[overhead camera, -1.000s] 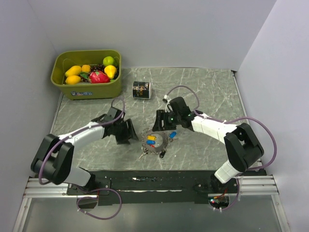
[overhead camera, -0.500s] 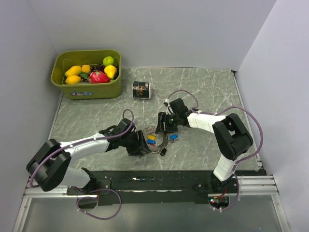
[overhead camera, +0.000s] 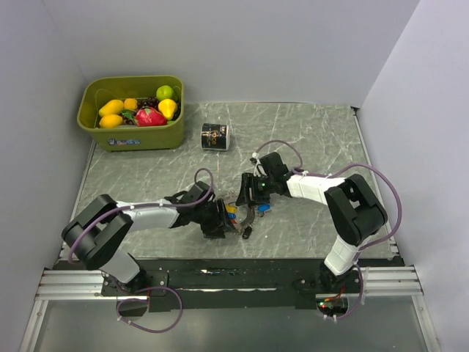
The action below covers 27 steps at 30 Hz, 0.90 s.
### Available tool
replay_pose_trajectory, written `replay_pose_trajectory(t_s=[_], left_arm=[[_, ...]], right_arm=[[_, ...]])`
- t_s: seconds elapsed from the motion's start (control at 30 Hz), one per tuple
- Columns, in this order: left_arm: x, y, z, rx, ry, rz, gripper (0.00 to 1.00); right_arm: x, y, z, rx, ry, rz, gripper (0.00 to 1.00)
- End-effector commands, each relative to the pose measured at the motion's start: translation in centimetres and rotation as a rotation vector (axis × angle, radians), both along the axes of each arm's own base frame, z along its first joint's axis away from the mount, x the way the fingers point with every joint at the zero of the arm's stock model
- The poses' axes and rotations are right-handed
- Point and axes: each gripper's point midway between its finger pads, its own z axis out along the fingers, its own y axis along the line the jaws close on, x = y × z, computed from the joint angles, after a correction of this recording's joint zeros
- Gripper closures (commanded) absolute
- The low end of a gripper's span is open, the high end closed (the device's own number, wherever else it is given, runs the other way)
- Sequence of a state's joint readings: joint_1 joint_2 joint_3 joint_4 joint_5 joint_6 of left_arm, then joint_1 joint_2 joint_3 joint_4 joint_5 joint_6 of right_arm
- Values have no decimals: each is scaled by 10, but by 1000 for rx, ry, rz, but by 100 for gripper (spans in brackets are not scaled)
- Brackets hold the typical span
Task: Put the keys on the keyring
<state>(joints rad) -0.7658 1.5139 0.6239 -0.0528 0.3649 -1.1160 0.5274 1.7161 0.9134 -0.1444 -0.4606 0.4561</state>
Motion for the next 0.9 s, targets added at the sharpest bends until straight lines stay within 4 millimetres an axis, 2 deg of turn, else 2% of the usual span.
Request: replay_pose_trajectory(t_s=[0.0,0.27,0.4,0.87], left_arm=[[15,-3,-8,48,-28,11,39],[32,15,-15,89,-37,34,39],[50,25,-12,91,-56,54,39],[95,38,-7,144,-114,23,38]], right_arm=[[-23,-9,-8,-9,74,-5,33],[-41,-10,-9,43,110,-9,33],[-47,-4,-9,53,123,6,33],[-53,16,-3,112,144,31,33]])
